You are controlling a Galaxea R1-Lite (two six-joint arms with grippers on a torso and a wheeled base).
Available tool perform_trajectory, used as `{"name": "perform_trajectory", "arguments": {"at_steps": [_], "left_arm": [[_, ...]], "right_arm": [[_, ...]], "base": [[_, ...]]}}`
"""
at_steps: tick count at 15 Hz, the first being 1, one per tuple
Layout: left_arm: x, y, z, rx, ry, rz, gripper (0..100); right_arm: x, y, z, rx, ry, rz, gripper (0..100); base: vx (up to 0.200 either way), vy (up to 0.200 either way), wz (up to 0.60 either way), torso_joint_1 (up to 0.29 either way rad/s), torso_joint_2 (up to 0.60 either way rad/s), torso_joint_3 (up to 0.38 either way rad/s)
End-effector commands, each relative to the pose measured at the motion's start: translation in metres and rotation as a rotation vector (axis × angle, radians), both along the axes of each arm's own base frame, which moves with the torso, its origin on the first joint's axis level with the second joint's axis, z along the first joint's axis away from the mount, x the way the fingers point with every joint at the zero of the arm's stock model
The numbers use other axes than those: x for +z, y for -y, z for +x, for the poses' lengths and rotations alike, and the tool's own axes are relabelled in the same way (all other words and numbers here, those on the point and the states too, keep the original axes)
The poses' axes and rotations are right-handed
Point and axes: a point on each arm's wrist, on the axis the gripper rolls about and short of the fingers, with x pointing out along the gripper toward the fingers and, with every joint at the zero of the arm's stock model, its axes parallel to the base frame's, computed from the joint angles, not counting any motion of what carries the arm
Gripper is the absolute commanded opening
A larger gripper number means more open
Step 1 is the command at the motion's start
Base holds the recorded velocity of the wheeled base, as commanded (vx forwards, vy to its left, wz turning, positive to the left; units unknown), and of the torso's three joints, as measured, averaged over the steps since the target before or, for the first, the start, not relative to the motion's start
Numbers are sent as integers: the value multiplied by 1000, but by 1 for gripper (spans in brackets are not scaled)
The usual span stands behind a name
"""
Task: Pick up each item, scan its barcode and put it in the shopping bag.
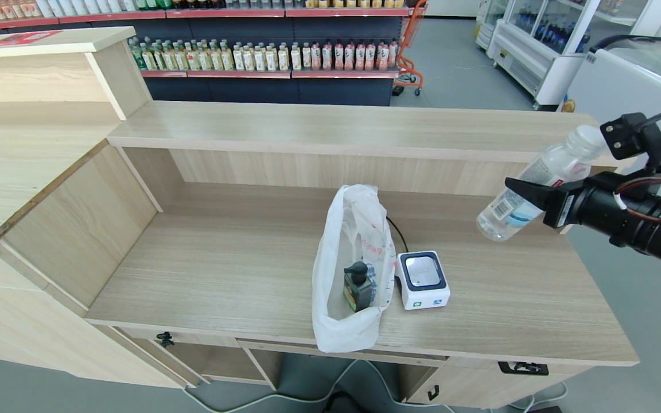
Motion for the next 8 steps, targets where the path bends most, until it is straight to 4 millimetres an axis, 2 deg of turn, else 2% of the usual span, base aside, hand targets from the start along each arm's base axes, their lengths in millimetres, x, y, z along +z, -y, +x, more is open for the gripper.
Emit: {"name": "perform_trajectory", "arguments": {"at_steps": [1, 4, 8], "left_arm": [[0, 0, 0, -1, -2, 0, 0], [0, 0, 0, -1, -2, 0, 0], [0, 0, 0, 0, 0, 2, 0]], "right_arm": [[-4, 2, -9, -3, -13, 2, 0], [-9, 3, -16, -3, -37, 17, 0], [-11, 3, -14, -7, -48, 30, 0]], "base": [[0, 0, 0, 0, 0, 0], [0, 0, 0, 0, 0, 0], [0, 0, 0, 0, 0, 0]]}}
